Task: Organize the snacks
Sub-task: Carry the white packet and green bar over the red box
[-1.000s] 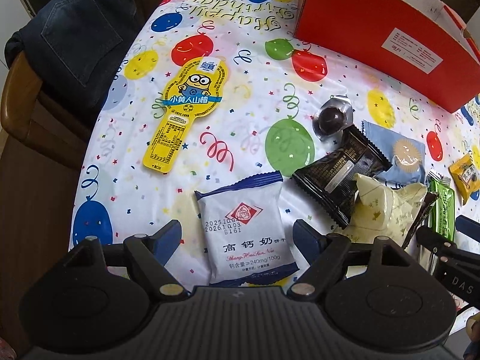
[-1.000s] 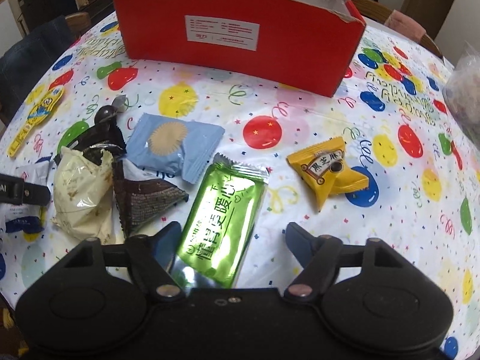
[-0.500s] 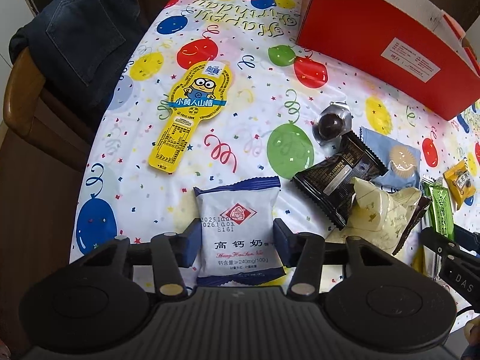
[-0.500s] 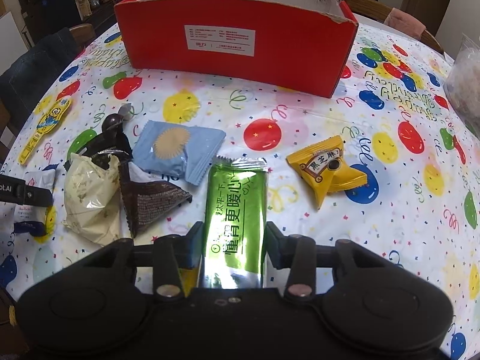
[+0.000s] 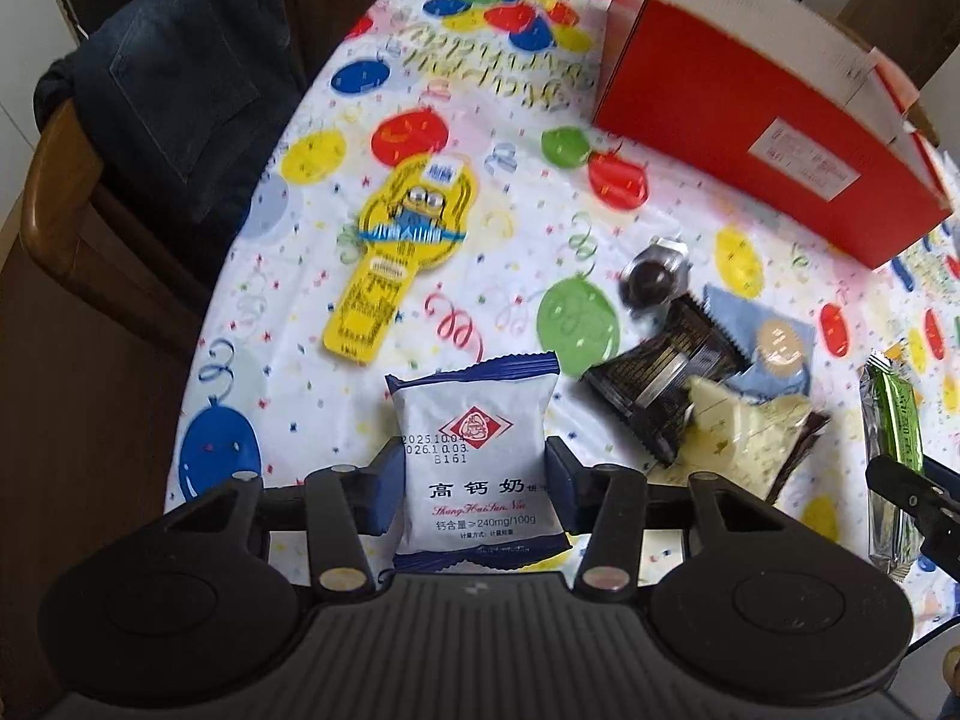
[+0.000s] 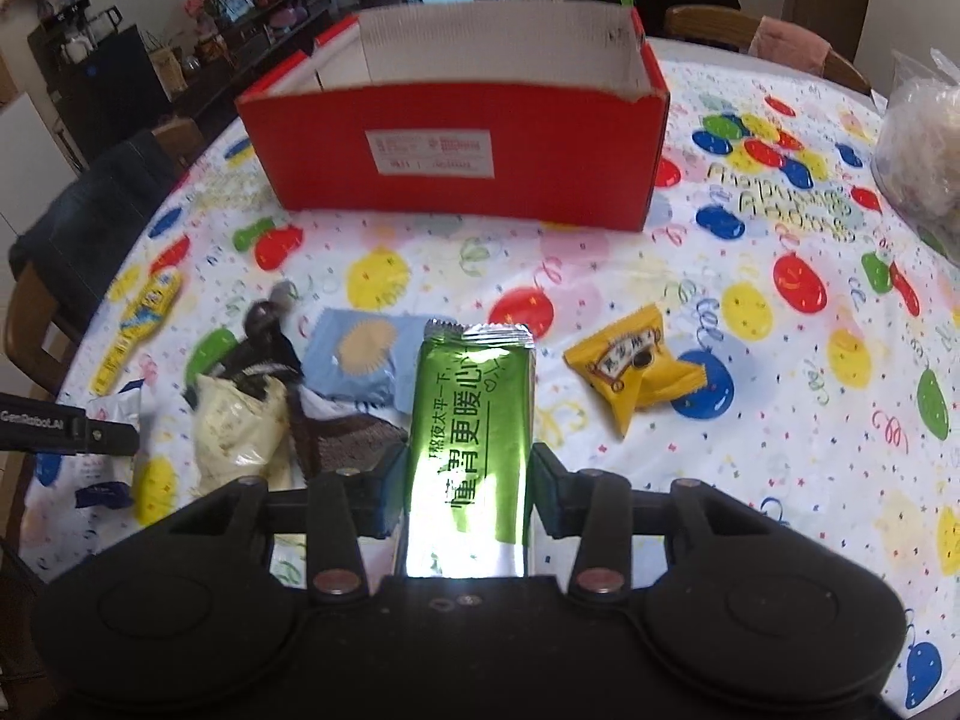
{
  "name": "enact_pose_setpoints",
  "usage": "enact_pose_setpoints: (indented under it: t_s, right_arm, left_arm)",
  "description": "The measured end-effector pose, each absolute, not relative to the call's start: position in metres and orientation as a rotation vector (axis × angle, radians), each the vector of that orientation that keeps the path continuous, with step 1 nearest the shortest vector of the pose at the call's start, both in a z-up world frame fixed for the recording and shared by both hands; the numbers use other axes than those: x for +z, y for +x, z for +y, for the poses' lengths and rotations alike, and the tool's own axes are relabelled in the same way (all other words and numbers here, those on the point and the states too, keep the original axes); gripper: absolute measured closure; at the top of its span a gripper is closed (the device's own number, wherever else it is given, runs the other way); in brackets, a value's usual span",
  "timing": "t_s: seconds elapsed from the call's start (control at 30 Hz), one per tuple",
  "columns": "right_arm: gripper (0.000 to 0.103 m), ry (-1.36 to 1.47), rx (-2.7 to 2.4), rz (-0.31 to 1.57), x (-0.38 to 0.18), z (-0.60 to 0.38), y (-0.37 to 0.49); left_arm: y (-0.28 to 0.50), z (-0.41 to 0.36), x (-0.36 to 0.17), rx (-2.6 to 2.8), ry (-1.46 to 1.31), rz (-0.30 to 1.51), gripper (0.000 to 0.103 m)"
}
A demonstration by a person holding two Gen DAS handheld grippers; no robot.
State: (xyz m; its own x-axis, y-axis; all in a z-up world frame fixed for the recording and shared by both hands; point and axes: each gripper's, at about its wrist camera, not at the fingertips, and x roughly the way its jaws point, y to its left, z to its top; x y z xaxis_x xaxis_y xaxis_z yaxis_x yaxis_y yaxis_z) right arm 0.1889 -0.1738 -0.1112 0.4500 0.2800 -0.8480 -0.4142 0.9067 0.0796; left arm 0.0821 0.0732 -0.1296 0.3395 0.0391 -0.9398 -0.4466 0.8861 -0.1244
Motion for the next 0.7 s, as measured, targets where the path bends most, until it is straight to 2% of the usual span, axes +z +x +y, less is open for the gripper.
enact_pose_setpoints:
  t_s: [0.3, 0.7]
  right_arm:
    - [0.062, -0.122, 0.481, 0.933, -0.065, -0.170, 0.199]
    - [0.062, -0.127, 0.491, 0.817, -0.019, -0.162, 0.253]
  left_arm:
    - [0.092, 0.074, -0.084, 0.272, -0.372, 1.102, 0.055]
    - [0.145, 0.062, -0.027, 0.206, -0.283, 1.002, 0.055]
